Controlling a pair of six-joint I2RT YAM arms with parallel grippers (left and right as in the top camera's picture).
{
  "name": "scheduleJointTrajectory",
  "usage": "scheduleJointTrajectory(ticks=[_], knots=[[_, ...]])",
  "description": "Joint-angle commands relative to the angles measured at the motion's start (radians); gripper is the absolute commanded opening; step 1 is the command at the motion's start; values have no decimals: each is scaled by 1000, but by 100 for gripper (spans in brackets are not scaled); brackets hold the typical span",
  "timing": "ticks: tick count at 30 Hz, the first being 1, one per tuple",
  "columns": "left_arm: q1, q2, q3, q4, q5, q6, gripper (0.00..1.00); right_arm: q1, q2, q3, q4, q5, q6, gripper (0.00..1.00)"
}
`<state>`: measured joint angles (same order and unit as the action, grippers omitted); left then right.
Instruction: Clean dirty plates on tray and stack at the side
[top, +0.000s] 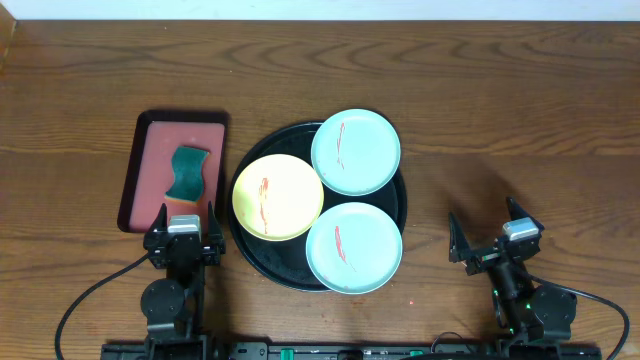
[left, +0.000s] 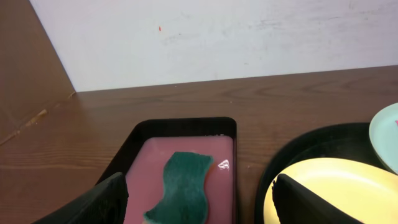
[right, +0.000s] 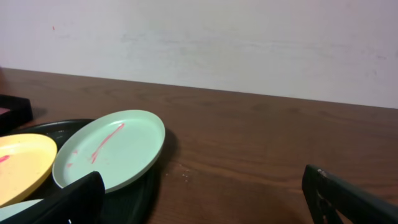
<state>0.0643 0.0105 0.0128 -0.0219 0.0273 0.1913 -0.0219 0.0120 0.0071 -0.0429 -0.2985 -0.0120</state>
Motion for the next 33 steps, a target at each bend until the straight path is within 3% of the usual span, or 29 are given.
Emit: scheduleJointTrajectory(ticks=[1, 11, 20, 26, 33], knots=[[-3, -6, -9, -49, -19, 11, 75, 21, -5, -2, 2, 3, -12, 99], [-3, -6, -9, -30, 18, 7, 75, 21, -5, -2, 24, 33, -12, 99], [-3, 66, 82, -32, 18, -92, 75, 21, -5, 17, 89, 32, 61, 99], [-3, 291, 291, -81, 34, -92, 75, 19, 52, 105, 79, 35, 64, 99], [-3, 668, 684, -293, 167, -92, 75, 16, 337, 353, 24, 36, 74, 99]])
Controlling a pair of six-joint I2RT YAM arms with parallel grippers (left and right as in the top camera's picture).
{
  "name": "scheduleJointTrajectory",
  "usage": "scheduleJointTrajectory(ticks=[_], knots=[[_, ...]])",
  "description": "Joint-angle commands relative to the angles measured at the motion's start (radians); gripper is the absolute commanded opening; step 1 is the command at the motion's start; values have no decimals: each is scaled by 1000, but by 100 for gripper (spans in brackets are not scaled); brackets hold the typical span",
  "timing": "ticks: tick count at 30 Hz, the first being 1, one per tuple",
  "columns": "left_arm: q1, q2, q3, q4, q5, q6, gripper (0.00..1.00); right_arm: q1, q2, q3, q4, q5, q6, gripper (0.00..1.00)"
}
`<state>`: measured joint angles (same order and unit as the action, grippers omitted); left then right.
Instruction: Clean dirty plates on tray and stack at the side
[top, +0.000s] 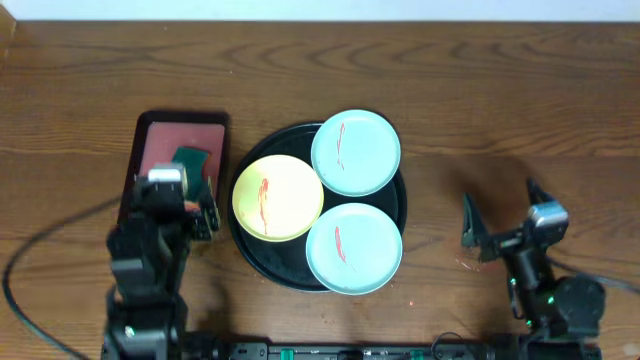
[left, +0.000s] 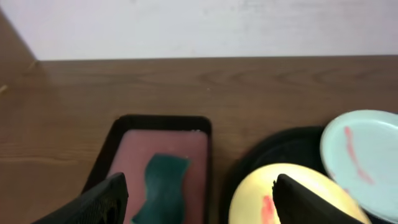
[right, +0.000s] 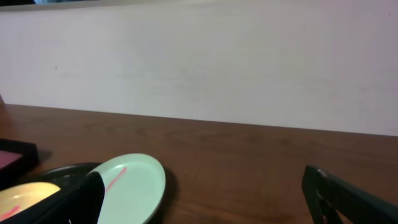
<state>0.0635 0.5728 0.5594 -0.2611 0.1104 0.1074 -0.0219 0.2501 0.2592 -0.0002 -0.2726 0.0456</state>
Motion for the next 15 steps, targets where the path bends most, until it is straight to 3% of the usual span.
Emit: scheduleJointTrajectory(ticks=[1, 7, 15], knots=[[-2, 141, 179, -79, 92, -8, 75, 16, 149, 141, -32, 10, 16, 99], [-2, 358, 454, -293, 92, -8, 75, 16, 438, 398, -188, -51, 17, 99], [-2, 654, 797, -546, 92, -8, 75, 16, 766, 782, -568, -76, 17, 99]])
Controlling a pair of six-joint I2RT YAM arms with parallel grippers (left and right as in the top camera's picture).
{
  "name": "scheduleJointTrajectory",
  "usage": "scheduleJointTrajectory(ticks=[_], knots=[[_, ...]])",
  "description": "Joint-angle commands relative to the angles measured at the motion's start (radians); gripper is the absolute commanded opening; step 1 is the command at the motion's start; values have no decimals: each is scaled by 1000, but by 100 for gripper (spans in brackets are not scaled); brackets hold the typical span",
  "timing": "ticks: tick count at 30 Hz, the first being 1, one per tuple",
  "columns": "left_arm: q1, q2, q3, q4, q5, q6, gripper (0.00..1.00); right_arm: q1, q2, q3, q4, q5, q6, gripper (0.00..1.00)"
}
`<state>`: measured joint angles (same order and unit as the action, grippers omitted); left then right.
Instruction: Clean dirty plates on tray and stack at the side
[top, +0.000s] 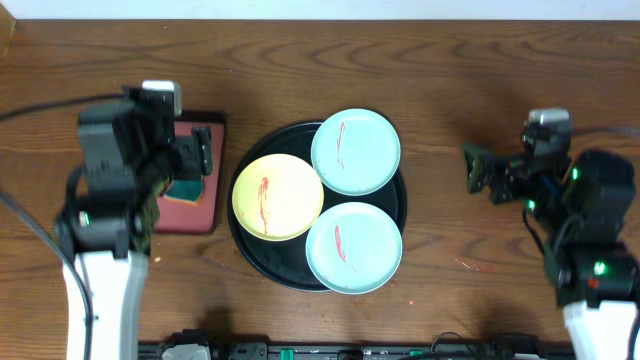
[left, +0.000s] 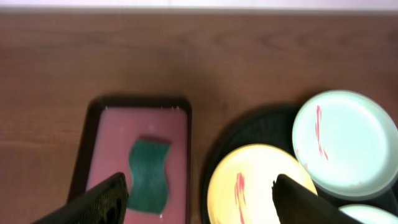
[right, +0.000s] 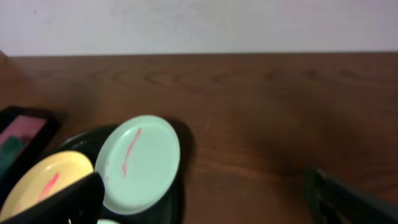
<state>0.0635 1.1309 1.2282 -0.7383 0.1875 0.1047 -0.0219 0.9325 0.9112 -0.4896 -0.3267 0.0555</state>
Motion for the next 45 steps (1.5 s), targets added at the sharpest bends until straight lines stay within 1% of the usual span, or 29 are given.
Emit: scheduleJointTrajectory(ticks=[1, 3, 5, 9, 12, 16, 17, 20, 24, 25, 27, 30, 32, 36, 38, 42, 43, 44, 45], knots=[[-2, 134, 176, -114, 14, -5, 75, 16, 119, 176, -132, -21, 6, 99], [-2, 197, 255, -188, 14, -5, 75, 16, 193, 271, -244, -22, 6, 99], [-1, 242, 309, -223, 14, -5, 75, 16, 254, 349, -332, -22, 6, 99], [-2, 274, 325, -180, 31, -5, 75, 16, 313, 403, -403, -40, 8, 99], [-2, 283, 325, -170, 34, -6, 75, 16, 320, 401, -394, -56, -64, 99], [-2, 289, 325, -144, 64, -6, 75, 17, 332, 399, -341, -92, 11, 99], [-2, 289, 325, -151, 64, -5, 75, 17, 336, 399, -315, -97, 36, 99], [-2, 289, 325, -175, 64, -5, 75, 17, 336, 399, -271, -97, 46, 99], [-2, 289, 325, -200, 63, -7, 75, 26, 360, 399, -231, -97, 136, 99], [-1, 289, 325, -205, 58, -24, 75, 35, 372, 400, -229, -97, 149, 98], [-1, 289, 325, -222, -18, -102, 75, 79, 417, 400, -226, -96, 185, 98], [4, 289, 325, -258, -177, -213, 75, 154, 484, 409, -225, -82, 227, 97], [18, 291, 325, -284, -232, -248, 75, 206, 534, 426, -233, -58, 256, 94], [64, 314, 324, -333, -237, -268, 75, 314, 651, 489, -264, -15, 309, 86], [88, 342, 324, -360, -237, -267, 75, 370, 710, 523, -278, 2, 332, 81], [116, 422, 324, -393, -229, -254, 75, 487, 821, 574, -285, 48, 379, 75], [117, 439, 324, -393, -225, -245, 74, 509, 840, 577, -278, 50, 382, 75], [117, 455, 324, -389, -225, -244, 74, 529, 857, 577, -266, 49, 382, 78], [117, 473, 324, -385, -225, -243, 74, 547, 871, 577, -254, 48, 381, 85]])
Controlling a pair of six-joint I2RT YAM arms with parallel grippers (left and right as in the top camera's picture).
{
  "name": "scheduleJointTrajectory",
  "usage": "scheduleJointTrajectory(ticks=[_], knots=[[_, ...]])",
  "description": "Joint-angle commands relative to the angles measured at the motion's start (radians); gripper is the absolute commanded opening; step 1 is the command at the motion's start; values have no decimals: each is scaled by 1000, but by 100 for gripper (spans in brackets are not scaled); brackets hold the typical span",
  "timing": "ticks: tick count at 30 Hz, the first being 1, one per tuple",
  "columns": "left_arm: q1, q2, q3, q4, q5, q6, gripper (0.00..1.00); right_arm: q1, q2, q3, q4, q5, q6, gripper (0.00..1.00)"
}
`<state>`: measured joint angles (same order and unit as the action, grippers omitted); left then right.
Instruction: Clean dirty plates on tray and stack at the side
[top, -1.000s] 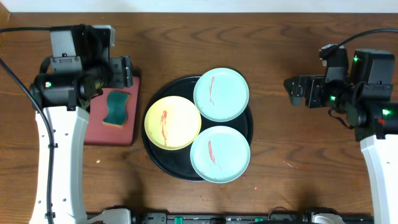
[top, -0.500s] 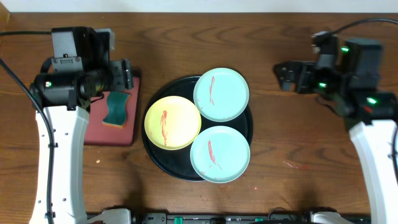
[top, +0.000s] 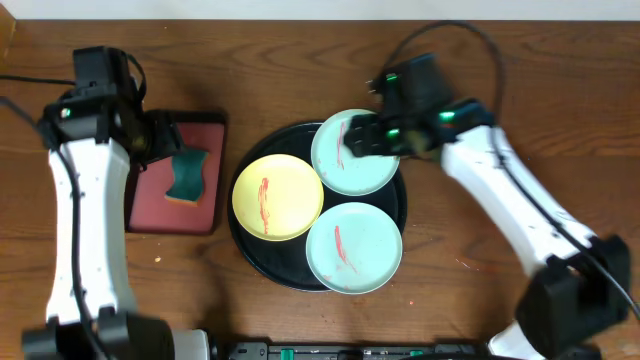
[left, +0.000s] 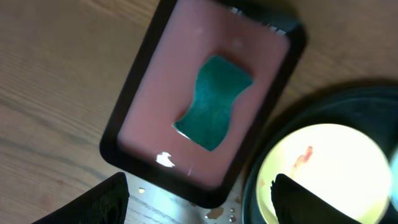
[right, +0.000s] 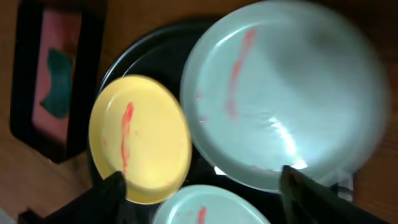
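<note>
A round black tray (top: 402, 205) holds three plates, each with a red smear: a yellow plate (top: 277, 197), an upper mint plate (top: 357, 165) and a lower mint plate (top: 353, 247). My right gripper (top: 362, 135) hangs open over the upper mint plate (right: 286, 99), holding nothing. To the left a green sponge (top: 185, 175) lies in a pink-lined rectangular tray (top: 150, 212). My left gripper (top: 160, 133) is open above that tray's far end, and the sponge (left: 214, 102) shows below it. Both wrist views show wide-spread fingers, left gripper (left: 199, 202) and right gripper (right: 208, 196).
The wooden table extends bare to the right of the round tray and along the back. Small wet spots and crumbs lie on the wood by the sponge tray's near corner (left: 217, 211). Cables trail from both arms.
My right gripper was over bare table at the right and now sits over the upper mint plate. My left gripper stands closer over the sponge tray. Both remain open; plates and sponge have not moved.
Both arms first rested low at the table's front edge, open. Then they stood raised, the left near the sponge tray, the right at the right side. Now the left hovers over the sponge tray and the right over the upper mint plate. Nothing has been picked up.
</note>
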<state>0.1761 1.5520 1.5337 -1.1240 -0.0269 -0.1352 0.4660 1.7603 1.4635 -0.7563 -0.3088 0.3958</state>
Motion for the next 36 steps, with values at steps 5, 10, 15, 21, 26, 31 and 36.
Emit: scheduleJointTrajectory(ticks=[5, 10, 15, 21, 26, 31, 36], knots=[[4, 117, 19, 18, -11, 0, 74, 122, 82, 23, 61, 46, 35, 83], [4, 141, 19, 31, -11, 0, 74, 161, 109, 19, 98, 95, 110, 64], [4, 141, 19, 46, -12, 0, 74, 229, 181, 19, 60, 151, 243, 55], [4, 141, 19, 56, -29, -1, 74, 280, 261, 19, -21, 171, 264, 52], [4, 141, 19, 57, -31, -1, 74, 282, 310, 19, -13, 201, 290, 45], [4, 141, 19, 61, -31, -1, 74, 282, 353, 19, 48, 207, 299, 40], [4, 141, 19, 73, -31, -1, 74, 284, 385, 19, 95, 234, 300, 28]])
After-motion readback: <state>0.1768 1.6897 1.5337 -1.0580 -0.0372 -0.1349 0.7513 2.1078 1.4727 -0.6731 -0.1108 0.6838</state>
